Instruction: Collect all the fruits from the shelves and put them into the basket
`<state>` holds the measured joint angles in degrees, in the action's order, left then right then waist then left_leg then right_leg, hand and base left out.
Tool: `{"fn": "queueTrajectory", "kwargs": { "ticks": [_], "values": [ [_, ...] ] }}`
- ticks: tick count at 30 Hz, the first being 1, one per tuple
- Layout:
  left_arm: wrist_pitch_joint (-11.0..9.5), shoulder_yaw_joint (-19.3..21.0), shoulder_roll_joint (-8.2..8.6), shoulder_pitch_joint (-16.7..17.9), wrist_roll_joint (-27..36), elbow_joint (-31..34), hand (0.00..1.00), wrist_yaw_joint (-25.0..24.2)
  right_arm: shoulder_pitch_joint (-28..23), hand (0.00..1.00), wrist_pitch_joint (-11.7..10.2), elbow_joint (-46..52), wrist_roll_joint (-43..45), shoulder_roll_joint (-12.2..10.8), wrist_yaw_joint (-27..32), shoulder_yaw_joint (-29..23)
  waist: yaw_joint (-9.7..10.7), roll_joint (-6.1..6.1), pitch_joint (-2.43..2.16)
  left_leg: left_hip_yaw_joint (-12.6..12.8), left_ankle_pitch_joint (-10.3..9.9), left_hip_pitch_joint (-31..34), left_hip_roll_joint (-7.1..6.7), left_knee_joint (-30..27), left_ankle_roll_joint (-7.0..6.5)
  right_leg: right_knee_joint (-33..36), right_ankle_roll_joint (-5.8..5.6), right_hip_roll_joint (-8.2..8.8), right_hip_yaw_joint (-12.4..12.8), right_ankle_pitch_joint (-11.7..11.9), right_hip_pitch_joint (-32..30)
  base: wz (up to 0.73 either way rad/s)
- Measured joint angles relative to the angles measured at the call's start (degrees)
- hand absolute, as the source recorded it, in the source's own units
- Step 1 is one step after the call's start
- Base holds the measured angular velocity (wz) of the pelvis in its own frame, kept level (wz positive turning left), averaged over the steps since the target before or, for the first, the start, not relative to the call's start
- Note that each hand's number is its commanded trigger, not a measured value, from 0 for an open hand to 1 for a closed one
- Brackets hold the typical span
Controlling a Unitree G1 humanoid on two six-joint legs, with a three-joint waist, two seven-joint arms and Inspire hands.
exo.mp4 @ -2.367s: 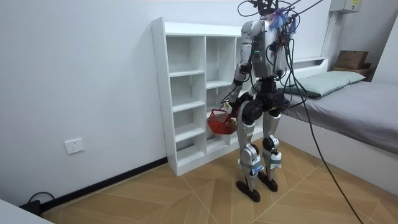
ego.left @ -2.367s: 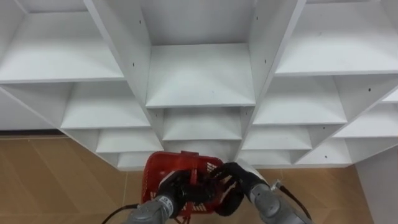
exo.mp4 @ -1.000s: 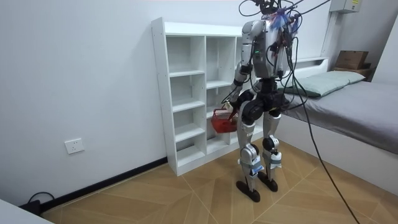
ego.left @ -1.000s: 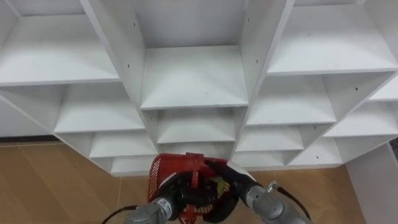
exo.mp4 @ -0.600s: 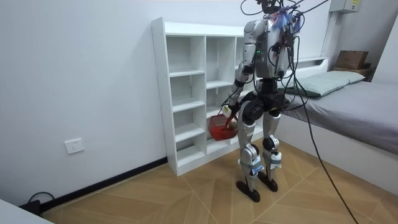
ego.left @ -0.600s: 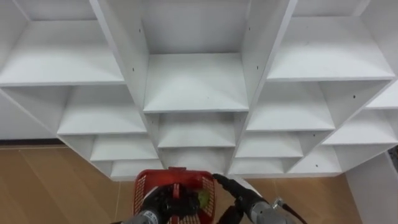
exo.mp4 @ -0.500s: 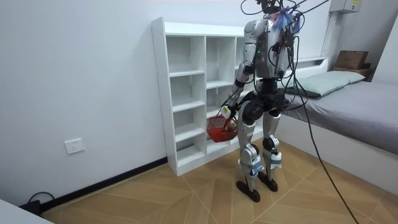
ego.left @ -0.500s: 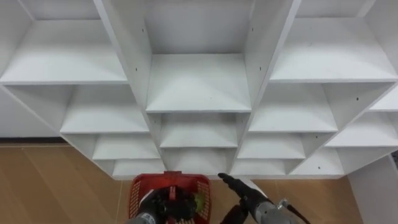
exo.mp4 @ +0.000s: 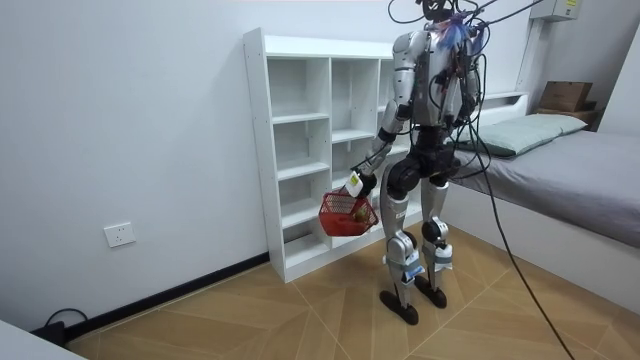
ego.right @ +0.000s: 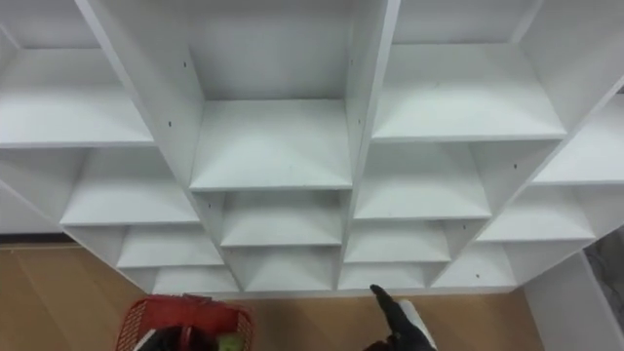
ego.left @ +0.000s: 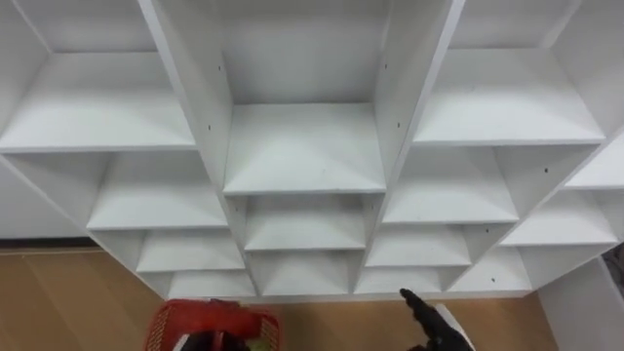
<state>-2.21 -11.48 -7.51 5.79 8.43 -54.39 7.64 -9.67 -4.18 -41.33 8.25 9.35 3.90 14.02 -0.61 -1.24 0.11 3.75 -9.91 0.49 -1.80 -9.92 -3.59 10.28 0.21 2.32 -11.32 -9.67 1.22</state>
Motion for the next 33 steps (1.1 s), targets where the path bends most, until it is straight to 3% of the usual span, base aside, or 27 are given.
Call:
{"fn": "queueTrajectory", "kwargs": {
  "ticks": [4,10,20,24,33],
  "values": [
    [-0.6,2.5,-0.7,4.0,-1.9,0.0,1.0,1.8,-3.9,0.0,-1.5,0.0,-2.3,0.3,1.0,-2.0,0.4,-0.13,-0.06,0.1,-0.1,-1.0,0.08,0.4,0.2,-0.7,0.0,-0.21,0.1,0.0,1.1,-0.02],
    [-0.9,7.3,-0.53,5.0,-8.9,-0.4,1.0,1.9,-5.1,0.0,-2.5,-8.0,-6.3,-0.5,1.0,-7.0,0.4,-0.29,0.1,0.3,-0.2,-1.7,0.1,0.4,0.24,-1.3,0.0,-0.32,0.6,0.0,2.1,0.0],
    [-2.2,8.3,-0.09,5.1,-11.4,-3.2,1.0,1.9,-2.7,0.0,-3.5,-19.8,-15.4,-1.1,1.0,-8.8,0.5,-0.36,0.3,0.6,-0.2,-3.3,0.11,1.3,0.32,-1.7,-0.11,-0.42,0.6,-0.1,3.2,0.0],
    [-1.7,10.8,0.32,5.9,-14.0,-4.2,1.0,1.6,-2.7,0.0,-2.8,-21.4,-16.6,-1.2,-0.5,-10.7,0.5,-0.42,0.36,0.5,-0.7,-4.2,0.06,1.3,0.34,-2.5,-0.22,-0.45,0.7,-0.3,4.2,0.0],
    [2.4,13.5,0.3,6.6,-17.5,-4.9,1.0,1.7,-2.1,0.0,0.7,-24.2,-18.0,-1.1,-1.2,-12.4,0.6,-0.07,0.25,0.8,-1.3,-5.1,0.14,1.3,0.4,-2.4,-0.33,-0.75,1.7,-0.4,5.3,-0.02]
  ]
}}
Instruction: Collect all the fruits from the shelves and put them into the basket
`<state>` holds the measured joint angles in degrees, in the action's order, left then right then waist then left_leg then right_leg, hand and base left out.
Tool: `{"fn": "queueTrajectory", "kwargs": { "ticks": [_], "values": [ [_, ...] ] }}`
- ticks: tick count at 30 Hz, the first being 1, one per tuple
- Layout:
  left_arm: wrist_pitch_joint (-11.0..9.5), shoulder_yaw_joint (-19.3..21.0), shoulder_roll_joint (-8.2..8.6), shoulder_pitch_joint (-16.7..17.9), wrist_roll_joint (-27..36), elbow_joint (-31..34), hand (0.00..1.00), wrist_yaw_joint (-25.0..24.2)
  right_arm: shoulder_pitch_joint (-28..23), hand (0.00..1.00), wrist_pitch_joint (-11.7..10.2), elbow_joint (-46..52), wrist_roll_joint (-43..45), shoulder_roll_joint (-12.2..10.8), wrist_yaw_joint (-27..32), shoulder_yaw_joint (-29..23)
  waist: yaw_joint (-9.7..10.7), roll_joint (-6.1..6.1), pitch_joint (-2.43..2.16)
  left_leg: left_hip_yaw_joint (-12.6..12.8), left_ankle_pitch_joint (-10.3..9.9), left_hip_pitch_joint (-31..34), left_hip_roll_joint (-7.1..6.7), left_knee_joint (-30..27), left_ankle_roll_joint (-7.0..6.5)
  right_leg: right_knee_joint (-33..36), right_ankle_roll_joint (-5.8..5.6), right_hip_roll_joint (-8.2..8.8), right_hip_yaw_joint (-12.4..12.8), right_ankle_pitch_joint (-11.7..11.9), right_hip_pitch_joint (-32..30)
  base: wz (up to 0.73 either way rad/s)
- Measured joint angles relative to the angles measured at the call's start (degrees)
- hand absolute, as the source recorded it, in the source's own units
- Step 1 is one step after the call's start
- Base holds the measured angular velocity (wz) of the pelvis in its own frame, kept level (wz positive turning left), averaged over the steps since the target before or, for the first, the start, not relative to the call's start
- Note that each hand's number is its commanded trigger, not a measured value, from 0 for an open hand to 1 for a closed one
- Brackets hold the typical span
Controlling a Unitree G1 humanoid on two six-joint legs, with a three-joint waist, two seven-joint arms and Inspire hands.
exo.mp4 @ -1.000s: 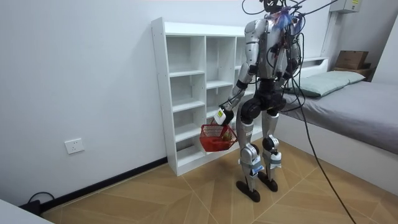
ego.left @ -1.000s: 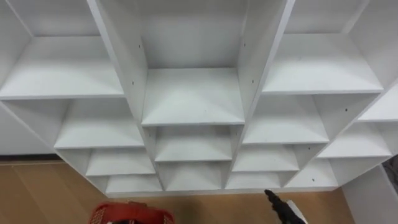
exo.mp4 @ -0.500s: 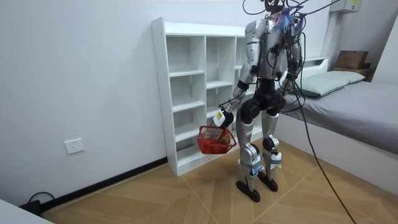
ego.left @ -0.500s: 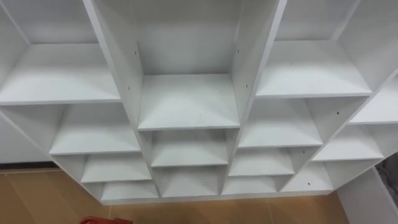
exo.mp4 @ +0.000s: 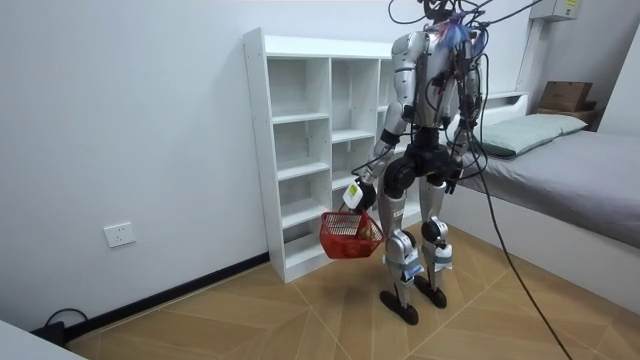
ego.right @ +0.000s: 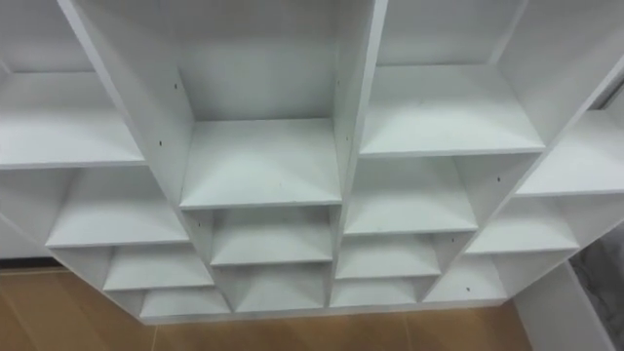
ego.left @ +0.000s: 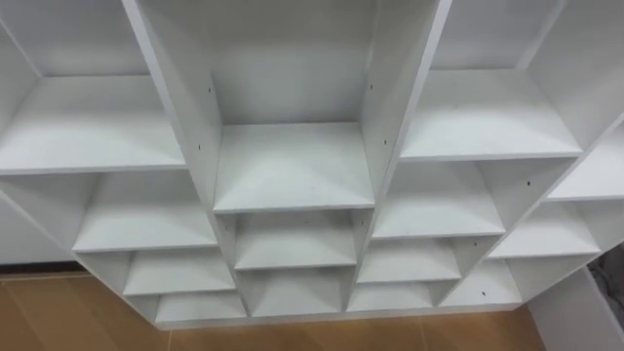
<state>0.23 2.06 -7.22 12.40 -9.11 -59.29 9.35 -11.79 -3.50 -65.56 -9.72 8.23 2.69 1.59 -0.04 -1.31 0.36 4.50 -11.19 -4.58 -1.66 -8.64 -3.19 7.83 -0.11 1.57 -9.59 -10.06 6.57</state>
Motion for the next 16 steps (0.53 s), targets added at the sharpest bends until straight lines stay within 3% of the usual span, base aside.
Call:
{"fn": "queueTrajectory", "kwargs": {
  "ticks": [4,16],
  "values": [
    [0.8,0.1,0.01,0.0,-2.4,0.0,1.0,0.0,0.4,0.0,1.2,-0.2,0.0,0.0,-0.5,-0.6,0.0,0.29,-0.07,0.0,-0.4,-0.2,0.04,-0.3,-0.09,0.0,-0.01,-0.04,0.0,0.0,0.3,0.0],
    [2.6,-0.1,0.13,0.0,-12.2,-3.0,1.0,0.5,1.7,0.0,1.1,-2.7,0.0,0.4,-0.7,-0.7,0.1,1.01,-0.12,-0.1,-0.7,-0.1,0.05,-1.0,-0.11,0.0,-0.01,-0.06,-0.3,0.0,0.6,0.0]
  ]
}}
